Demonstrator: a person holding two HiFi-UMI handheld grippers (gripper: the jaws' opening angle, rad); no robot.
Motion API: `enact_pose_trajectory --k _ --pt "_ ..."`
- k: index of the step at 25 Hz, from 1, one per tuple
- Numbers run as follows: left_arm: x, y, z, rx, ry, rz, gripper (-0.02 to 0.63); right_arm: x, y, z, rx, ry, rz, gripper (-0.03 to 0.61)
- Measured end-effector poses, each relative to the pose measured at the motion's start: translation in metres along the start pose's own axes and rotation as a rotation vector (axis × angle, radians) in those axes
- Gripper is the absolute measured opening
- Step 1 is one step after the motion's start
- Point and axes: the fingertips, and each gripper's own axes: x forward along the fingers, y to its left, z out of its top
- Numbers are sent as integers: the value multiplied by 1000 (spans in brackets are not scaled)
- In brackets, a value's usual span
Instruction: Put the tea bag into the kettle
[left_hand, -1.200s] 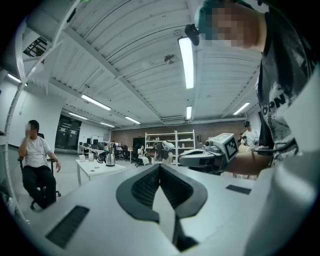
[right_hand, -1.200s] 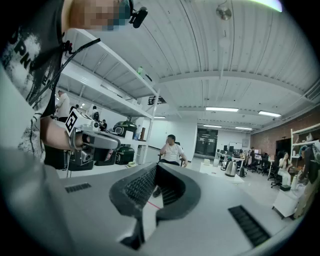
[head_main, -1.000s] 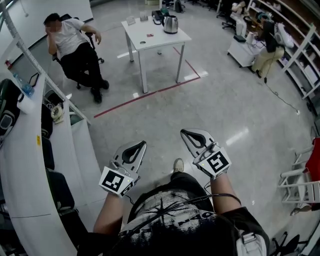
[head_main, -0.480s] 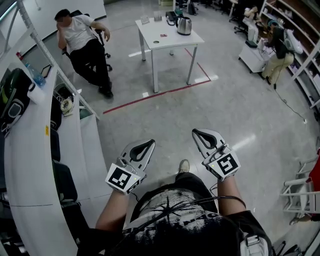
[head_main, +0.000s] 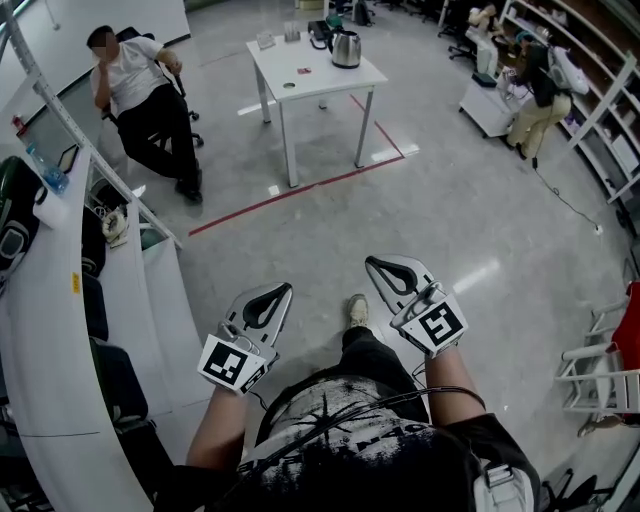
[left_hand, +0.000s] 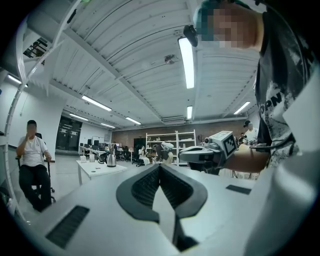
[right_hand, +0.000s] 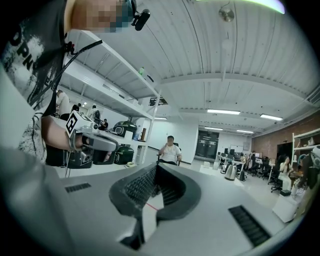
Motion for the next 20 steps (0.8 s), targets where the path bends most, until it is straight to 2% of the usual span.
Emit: enact_pose_trajectory --k 9,15,20 --pt "62 49 -4 2 10 46 11 37 -69 -20 24 -9 10 11" --pt "133 83 -5 6 39 44 11 62 -134 -19 28 -67 55 11" --pt "191 114 -2 10 56 61 11 85 -193 -25 12 -77 105 9"
